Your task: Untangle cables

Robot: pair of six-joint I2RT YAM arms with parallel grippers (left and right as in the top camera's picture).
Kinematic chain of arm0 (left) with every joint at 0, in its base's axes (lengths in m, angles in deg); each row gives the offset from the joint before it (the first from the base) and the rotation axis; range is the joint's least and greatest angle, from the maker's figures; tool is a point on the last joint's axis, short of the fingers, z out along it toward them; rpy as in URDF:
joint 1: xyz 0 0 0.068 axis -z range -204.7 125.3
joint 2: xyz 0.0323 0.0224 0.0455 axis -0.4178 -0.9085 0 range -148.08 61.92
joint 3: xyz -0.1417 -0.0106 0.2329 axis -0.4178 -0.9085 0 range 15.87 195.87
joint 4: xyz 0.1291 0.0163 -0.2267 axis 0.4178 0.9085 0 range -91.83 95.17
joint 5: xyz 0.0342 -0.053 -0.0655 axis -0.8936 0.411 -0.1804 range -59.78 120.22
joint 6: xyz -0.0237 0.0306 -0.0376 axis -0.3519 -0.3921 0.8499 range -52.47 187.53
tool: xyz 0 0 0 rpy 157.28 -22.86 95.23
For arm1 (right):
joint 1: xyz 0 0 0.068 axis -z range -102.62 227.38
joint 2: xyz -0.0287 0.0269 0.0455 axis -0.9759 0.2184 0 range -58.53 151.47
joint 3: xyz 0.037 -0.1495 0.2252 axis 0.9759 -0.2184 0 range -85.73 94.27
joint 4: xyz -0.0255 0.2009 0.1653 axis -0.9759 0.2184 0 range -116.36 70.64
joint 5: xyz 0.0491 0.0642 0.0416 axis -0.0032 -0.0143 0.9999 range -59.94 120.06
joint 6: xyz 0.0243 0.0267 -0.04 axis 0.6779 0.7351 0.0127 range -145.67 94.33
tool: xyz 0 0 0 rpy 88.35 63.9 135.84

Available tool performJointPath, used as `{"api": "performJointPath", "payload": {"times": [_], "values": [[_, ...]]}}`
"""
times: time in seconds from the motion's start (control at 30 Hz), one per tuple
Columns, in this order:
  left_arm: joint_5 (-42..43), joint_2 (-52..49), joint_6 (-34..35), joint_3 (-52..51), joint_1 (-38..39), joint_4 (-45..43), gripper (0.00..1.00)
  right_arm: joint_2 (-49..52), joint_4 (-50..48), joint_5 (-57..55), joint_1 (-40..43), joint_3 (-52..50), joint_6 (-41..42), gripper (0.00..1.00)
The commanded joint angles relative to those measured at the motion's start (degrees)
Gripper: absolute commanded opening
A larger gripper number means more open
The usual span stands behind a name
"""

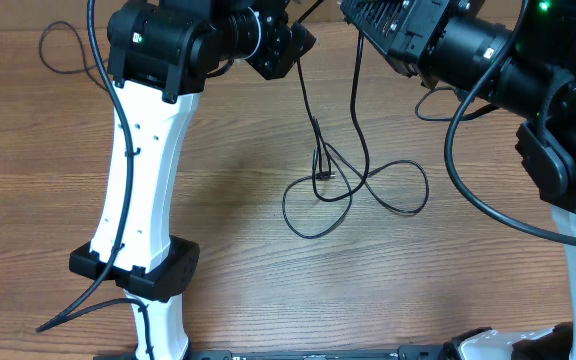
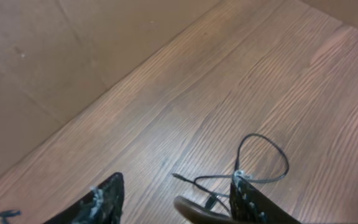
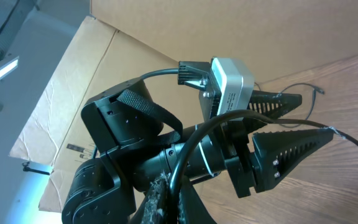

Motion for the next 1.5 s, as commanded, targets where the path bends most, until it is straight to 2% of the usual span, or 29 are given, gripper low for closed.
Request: {"api": "performJointPath", "payload": {"times": [0.0, 0.03, 0.2, 0.27, 0.3, 0.4, 0.5, 0.63, 0.7, 0.73, 0.83, 0.87, 0.97, 1.07, 1.1, 1.13, 1.17, 1.4, 1.47], "values": [[2.9, 0.0, 0.8, 0.0, -0.3, -0.4, 0.47, -0.4, -0.2, 0.5, 0.4, 0.8, 0.5, 0.04], [2.8, 0.0, 0.8, 0.0, -0.3, -0.4, 0.4, -0.4, -0.2, 0.5, 0.4, 0.8, 0.5, 0.04], [2.8, 0.0, 0.9, 0.0, -0.3, -0.2, 0.27, -0.4, -0.2, -0.5, 0.4, 0.8, 0.5, 0.04], [2.8, 0.0, 0.9, 0.0, -0.3, -0.2, 0.16, -0.4, -0.1, -0.6, 0.4, 0.8, 0.5, 0.04], [2.8, 0.0, 0.9, 0.0, -0.3, -0.2, 0.04, -0.4, 0.1, -0.7, 0.4, 0.8, 0.5, 0.04], [1.7, 0.0, 2.7, 0.0, -0.3, -0.2, 0.04, -0.4, 1.2, -1.4, 0.5, 0.8, 0.4, 0.04], [-5.5, 0.3, 11.3, 0.3, -0.3, -0.3, 0.04, -0.4, 6.8, -13.6, 0.5, 0.8, 0.4, 0.04], [-6.9, 2.4, 13.2, 0.6, -0.3, 0.0, 0.04, -0.1, 14.4, -30.0, 0.5, 0.7, 0.4, 0.09], [-6.8, 4.4, 15.4, 0.6, -0.3, -0.5, 0.04, 0.0, 17.8, -37.0, 0.5, 0.7, 0.5, 0.2], [-6.9, 5.4, 16.7, 0.6, -0.3, -0.9, 0.04, 0.1, 19.1, -39.5, 0.4, 0.7, 0.4, 0.31], [-6.9, 8.4, 19.8, 0.6, -0.2, -0.5, 0.04, 0.4, 22.9, -43.8, 0.4, 0.7, 0.5, 0.85], [-6.9, 9.2, 20.0, 0.6, -0.1, 0.1, 0.04, 0.7, 24.1, -44.0, 0.4, 0.7, 0.4, 0.99], [-6.9, 10.2, 20.8, 0.6, 0.0, 1.8, 0.04, 1.3, 27.1, -43.9, 0.4, 0.7, 0.4, 1.0], [-8.0, 10.3, 25.2, 0.6, 0.0, 4.3, 0.04, 2.0, 31.6, -43.9, 0.4, 0.6, 0.4, 1.0], [-10.7, 10.3, 28.5, 0.6, 0.0, 5.0, 0.04, 2.1, 32.6, -44.0, 0.4, 0.5, 0.4, 1.0], [-18.7, 10.3, 35.7, 0.6, 0.0, 6.2, 0.04, 2.7, 36.2, -46.6, 0.4, 0.5, 0.4, 1.0], [-22.0, 10.3, 37.9, 0.6, 0.0, 6.6, 0.04, 2.7, 37.4, -48.5, 0.4, 0.5, 0.4, 1.0], [-23.5, 10.8, 38.4, 0.7, 0.0, 5.9, 0.04, 3.0, 43.0, -65.1, 1.4, 0.5, 0.5, 1.0], [-24.1, 10.8, 38.4, 0.9, -0.1, 5.6, 0.04, 3.1, 43.7, -66.0, 3.3, 0.5, 0.5, 1.0]]}}
